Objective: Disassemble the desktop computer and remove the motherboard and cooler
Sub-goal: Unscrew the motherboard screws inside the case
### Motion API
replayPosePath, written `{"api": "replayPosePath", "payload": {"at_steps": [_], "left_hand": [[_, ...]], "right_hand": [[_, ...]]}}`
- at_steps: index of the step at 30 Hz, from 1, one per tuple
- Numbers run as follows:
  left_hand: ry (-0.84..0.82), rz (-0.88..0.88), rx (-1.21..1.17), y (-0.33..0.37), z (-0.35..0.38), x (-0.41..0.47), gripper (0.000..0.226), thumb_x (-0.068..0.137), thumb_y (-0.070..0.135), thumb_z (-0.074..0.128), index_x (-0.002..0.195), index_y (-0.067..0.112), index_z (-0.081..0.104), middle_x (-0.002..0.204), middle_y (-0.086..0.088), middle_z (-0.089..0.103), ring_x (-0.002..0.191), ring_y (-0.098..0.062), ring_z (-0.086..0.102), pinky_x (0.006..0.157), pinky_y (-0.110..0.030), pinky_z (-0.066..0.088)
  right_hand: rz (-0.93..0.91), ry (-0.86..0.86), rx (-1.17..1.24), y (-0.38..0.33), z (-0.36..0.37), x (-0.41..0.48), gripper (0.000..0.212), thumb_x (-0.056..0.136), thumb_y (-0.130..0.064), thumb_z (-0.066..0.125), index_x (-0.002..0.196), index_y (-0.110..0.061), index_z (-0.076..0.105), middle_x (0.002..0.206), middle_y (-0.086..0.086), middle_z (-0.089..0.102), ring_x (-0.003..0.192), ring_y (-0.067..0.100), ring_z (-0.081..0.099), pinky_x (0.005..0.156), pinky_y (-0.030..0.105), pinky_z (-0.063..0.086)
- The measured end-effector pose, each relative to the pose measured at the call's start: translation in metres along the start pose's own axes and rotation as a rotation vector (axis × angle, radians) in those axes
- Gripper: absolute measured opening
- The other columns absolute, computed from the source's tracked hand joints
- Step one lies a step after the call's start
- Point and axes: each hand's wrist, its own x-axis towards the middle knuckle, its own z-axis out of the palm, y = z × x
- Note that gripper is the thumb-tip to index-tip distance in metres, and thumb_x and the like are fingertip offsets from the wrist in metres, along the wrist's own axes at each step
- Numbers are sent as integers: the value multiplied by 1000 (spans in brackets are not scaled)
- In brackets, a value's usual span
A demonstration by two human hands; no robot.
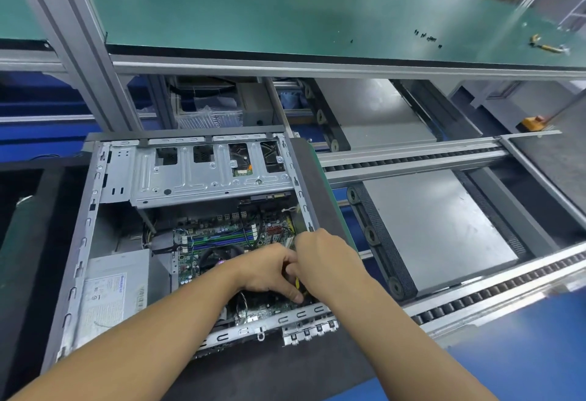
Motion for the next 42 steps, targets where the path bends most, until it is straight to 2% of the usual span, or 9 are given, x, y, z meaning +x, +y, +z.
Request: {"api": "replayPosePath", "payload": {"at_steps": [6,15,18,22,26,31,34,37,42], "left_hand": [[-5,-30,-39,-1,-2,-1,33,72,26,88,100,14,73,103,2,73,100,-16,66,95,-38,49],[-41,37,2,3,1,1,30,68,29,86,77,47,64,81,22,68,79,-1,64,76,-26,51],[-27,31,-35,1,-2,-2,27,69,31,87,86,40,68,92,19,70,89,0,63,85,-24,48],[-25,16,-73,2,-2,-3,17,74,19,84,78,30,72,75,17,68,69,2,60,70,-16,43],[-5,2,-49,3,0,-1,17,72,18,85,84,14,73,81,3,72,75,-12,65,76,-31,51],[-34,54,-32,6,3,-1,23,73,25,85,78,44,73,92,-7,72,90,-29,65,87,-45,51],[-28,20,-41,2,1,-1,18,72,26,86,83,31,72,91,6,72,91,-13,66,92,-32,49],[-42,25,-36,2,-2,-3,24,74,23,83,80,43,71,87,24,71,84,7,63,79,-9,43],[-9,-3,-13,0,0,0,32,69,26,89,91,12,70,90,0,74,86,-18,68,84,-41,53]], "right_hand": [[-85,-91,30,4,-3,-2,28,90,-1,60,115,-14,59,118,10,55,94,29,61,69,30,41],[59,-19,20,-6,3,-4,18,97,-19,59,112,-9,60,112,10,61,98,31,66,65,34,44],[25,-34,6,-3,2,-7,19,93,-7,62,112,-8,59,114,10,59,97,31,66,65,33,43],[-31,-84,50,2,-2,-9,25,90,1,61,113,-8,57,120,10,47,89,31,58,72,34,44],[6,-73,84,1,-1,-11,26,94,-20,63,116,-11,54,119,10,44,84,31,54,70,35,41],[48,-12,67,-2,1,-10,9,96,-12,57,105,-9,56,111,12,59,94,32,64,64,34,41],[-12,-47,79,-3,-1,-9,14,91,-4,62,98,-13,54,114,11,54,85,29,58,67,33,42],[-51,-73,86,1,-2,-7,25,89,-1,63,111,-11,58,118,9,47,92,30,58,70,33,40],[-5,-14,135,1,2,-4,24,94,-24,64,113,-13,55,116,7,49,92,28,57,72,34,44]]}}
